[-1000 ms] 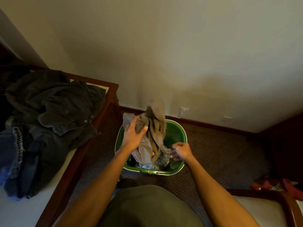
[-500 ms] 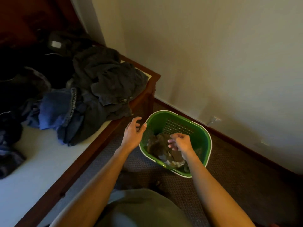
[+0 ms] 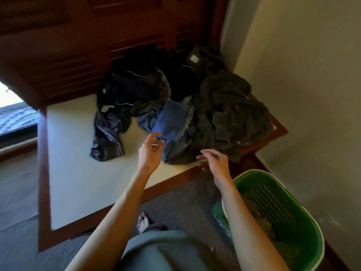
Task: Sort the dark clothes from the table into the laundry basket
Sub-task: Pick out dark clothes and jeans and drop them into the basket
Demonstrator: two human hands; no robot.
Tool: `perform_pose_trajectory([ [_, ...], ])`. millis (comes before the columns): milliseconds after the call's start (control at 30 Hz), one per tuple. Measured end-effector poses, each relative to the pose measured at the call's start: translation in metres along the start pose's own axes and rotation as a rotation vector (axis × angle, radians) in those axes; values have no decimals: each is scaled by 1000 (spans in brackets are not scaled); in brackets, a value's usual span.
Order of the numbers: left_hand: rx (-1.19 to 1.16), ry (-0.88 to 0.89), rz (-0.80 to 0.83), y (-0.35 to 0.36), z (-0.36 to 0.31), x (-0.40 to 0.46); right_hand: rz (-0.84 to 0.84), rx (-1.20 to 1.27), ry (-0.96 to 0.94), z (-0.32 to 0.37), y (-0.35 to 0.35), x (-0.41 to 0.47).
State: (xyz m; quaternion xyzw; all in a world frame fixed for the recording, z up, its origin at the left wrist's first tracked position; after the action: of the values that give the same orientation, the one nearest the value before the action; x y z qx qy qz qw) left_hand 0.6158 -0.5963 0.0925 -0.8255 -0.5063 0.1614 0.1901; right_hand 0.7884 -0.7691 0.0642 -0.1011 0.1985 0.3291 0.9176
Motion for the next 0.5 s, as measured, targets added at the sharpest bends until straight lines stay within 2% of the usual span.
perform_pose_trajectory([
  [233, -2, -97, -30, -103, 66, 70, 153, -134, -152, 48, 162, 30],
  [500, -19, -150, -75, -171, 107, 118, 218, -206, -155, 85, 262, 73],
])
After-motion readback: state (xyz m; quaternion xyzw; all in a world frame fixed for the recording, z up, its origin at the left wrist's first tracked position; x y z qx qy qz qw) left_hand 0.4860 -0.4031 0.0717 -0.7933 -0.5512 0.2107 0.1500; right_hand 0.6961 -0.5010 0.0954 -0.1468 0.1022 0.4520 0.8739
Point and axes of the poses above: each hand's wrist, its own x-axis towards the middle knuckle, its own y-axis out of the palm, z = x × y, the point moved 4 cm from there along x, towards the middle knuckle, and after that the axes turned 1 degree about z, right-handed, at the moved point
